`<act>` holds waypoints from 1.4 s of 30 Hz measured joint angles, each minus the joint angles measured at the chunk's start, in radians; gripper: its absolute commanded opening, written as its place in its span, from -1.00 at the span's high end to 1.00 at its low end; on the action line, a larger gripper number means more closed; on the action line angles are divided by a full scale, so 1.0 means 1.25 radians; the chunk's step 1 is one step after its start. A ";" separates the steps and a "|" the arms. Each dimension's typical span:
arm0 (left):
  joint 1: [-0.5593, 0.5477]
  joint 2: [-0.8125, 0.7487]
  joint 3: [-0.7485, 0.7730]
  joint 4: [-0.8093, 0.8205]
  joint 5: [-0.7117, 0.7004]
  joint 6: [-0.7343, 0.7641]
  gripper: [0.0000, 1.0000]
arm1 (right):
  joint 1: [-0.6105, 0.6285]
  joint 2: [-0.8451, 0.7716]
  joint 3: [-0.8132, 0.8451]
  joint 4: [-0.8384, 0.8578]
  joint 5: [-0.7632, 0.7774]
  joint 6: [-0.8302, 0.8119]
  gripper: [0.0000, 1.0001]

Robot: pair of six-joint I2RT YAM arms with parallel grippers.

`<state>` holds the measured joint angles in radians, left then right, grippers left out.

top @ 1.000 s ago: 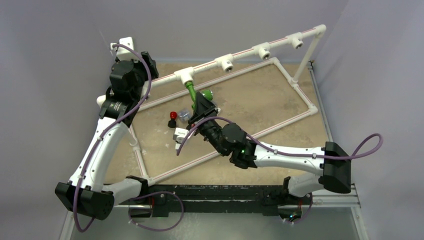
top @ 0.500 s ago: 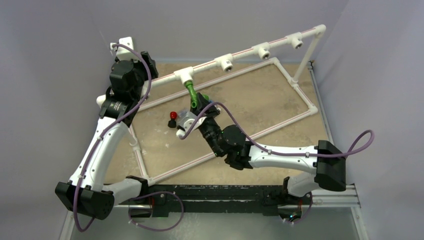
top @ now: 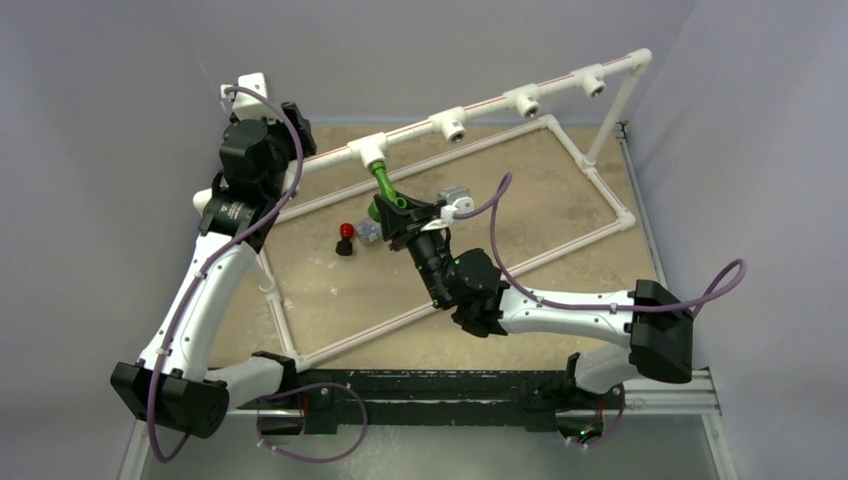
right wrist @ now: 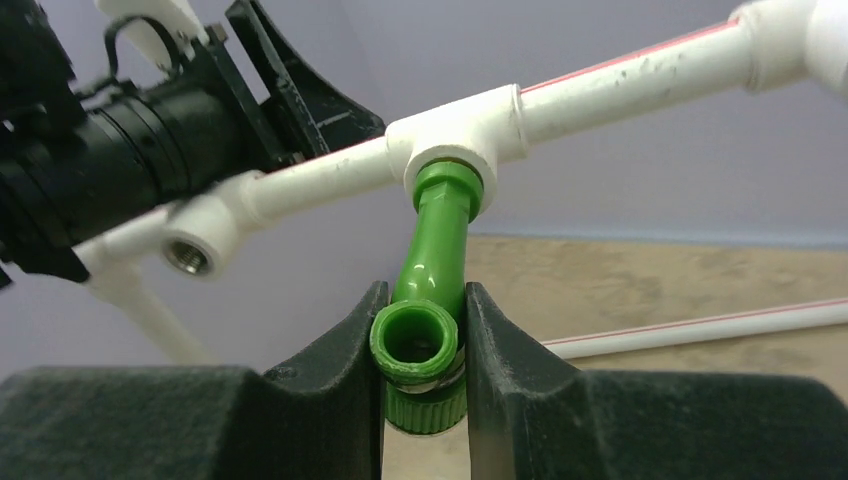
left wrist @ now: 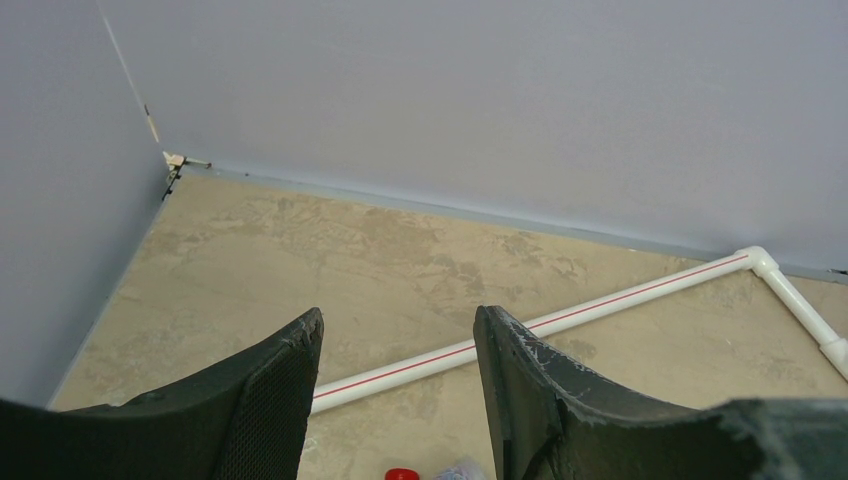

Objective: Install the water faucets

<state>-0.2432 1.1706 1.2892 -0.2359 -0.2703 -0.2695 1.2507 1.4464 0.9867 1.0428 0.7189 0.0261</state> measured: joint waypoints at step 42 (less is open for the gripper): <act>-0.001 -0.001 0.002 -0.006 0.014 -0.003 -0.12 | -0.085 -0.139 -0.116 -0.119 -0.172 1.165 -0.67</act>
<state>-0.2447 1.1694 1.2922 -0.2436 -0.2531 -0.2737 1.1439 1.2732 0.8413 0.8940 0.5045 1.4822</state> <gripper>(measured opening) 0.560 0.828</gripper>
